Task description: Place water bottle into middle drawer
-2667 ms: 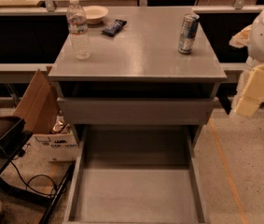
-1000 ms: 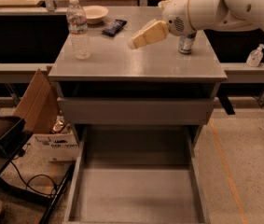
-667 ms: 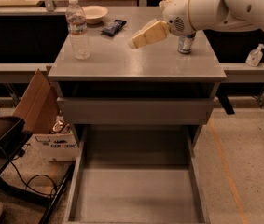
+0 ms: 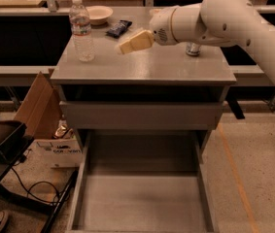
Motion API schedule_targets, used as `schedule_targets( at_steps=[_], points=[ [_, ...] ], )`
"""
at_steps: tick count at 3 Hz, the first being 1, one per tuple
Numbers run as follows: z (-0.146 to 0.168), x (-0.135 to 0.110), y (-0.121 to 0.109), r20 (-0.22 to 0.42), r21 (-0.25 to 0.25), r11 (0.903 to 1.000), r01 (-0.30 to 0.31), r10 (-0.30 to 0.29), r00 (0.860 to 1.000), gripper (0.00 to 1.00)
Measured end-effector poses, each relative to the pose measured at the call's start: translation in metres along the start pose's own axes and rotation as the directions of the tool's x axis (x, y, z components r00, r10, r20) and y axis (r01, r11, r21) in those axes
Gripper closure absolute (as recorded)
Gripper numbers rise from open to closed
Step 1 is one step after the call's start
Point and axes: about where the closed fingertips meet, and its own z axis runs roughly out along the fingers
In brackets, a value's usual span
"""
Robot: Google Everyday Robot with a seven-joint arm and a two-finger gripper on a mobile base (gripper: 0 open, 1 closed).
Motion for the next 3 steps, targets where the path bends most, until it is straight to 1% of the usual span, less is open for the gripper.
schedule_targets(
  at_steps=[1,2,3],
  points=[
    [0.047,-0.008,-0.004,0.076,0.000,0.9999,-0.015,0.015,0.997,0.00],
    [0.083,-0.021,-0.009,0.157,0.003,0.9992,-0.040,0.039,0.987,0.00],
    [0.110,-0.033,-0.010,0.223,-0.003,0.9975,-0.071,0.070,0.972,0.00]
  ],
)
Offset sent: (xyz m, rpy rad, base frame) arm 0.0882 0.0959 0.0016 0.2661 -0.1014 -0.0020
